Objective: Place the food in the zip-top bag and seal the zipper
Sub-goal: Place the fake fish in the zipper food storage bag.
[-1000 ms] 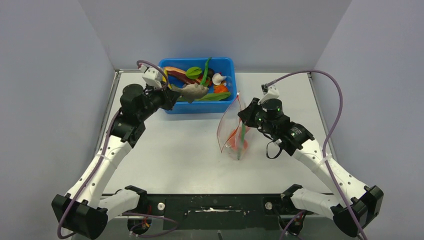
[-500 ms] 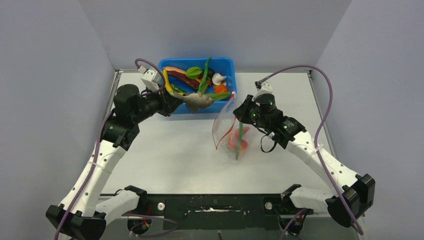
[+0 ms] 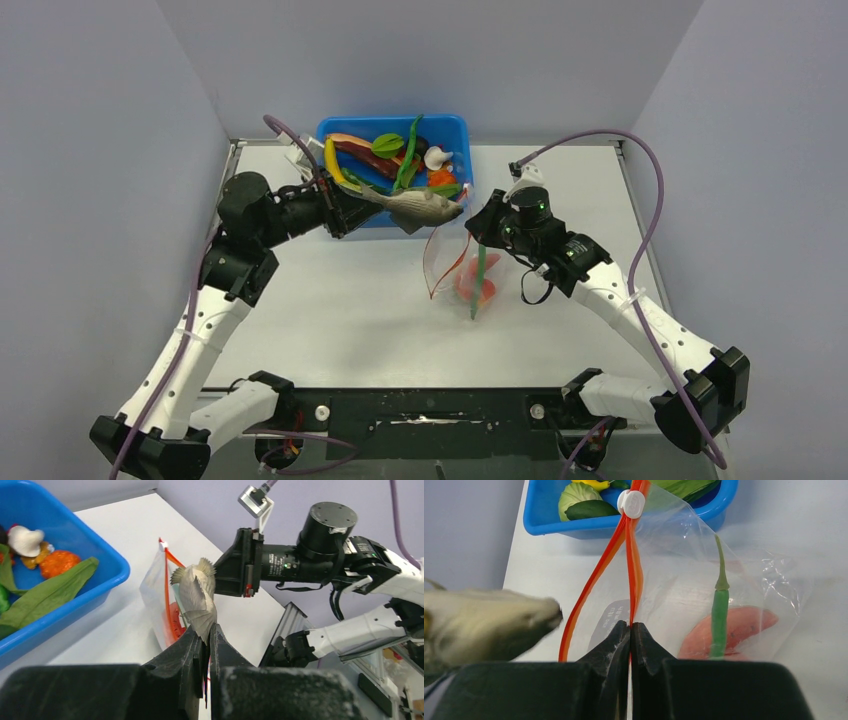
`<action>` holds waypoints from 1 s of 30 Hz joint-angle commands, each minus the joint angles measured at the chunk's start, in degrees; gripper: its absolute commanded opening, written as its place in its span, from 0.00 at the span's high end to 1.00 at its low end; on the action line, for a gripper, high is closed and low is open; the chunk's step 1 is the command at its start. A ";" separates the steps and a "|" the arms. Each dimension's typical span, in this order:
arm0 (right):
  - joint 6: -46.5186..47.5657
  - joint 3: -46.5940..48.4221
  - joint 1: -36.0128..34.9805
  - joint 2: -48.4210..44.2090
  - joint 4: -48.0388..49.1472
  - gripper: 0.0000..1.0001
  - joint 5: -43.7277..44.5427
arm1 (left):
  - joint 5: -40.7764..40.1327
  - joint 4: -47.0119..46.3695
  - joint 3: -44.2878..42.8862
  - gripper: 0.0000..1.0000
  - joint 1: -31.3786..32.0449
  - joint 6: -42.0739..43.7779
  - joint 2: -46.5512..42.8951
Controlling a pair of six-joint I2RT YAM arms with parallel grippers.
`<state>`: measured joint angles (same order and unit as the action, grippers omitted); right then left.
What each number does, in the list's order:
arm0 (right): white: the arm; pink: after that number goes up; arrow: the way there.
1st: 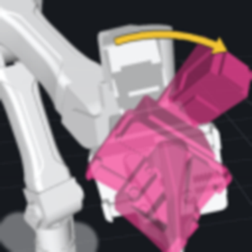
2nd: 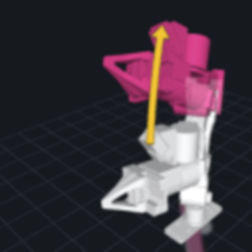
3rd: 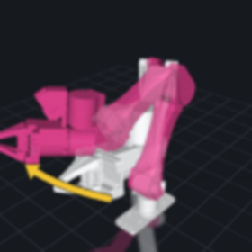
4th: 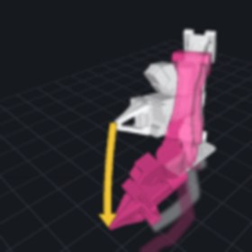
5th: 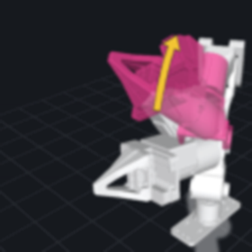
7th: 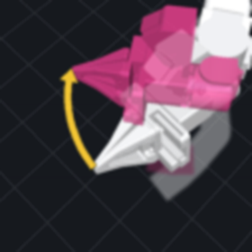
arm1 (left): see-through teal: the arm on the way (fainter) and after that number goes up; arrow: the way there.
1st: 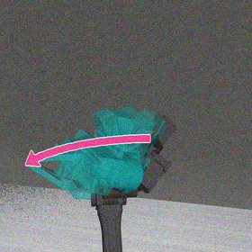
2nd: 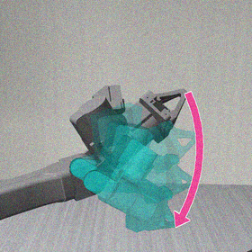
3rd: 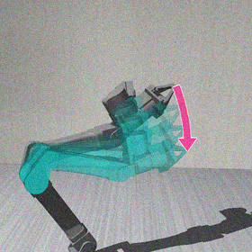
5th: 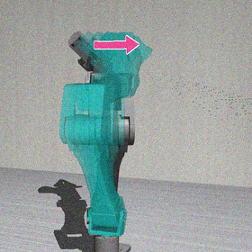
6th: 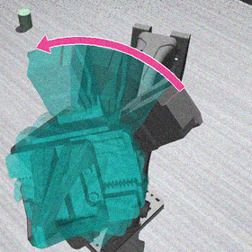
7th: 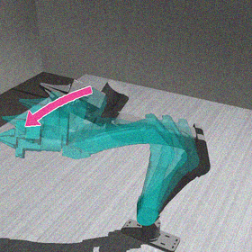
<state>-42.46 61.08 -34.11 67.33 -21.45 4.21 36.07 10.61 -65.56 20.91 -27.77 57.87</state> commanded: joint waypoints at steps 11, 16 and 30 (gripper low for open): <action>0.00 2.30 0.27 -1.82 2.81 1.00 -0.11 | 5.30 -10.04 2.98 1.00 0.21 -0.74 1.58; -0.13 2.07 0.27 -1.67 2.93 1.00 -0.34 | 5.60 -8.28 3.32 1.00 0.27 1.77 1.29; -0.08 2.26 0.26 -1.20 3.22 1.00 -0.12 | 3.32 -4.63 3.12 1.00 1.22 5.77 3.01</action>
<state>-42.46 62.61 -34.11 67.18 -21.69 4.23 39.27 7.05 -61.84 21.45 -24.14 60.05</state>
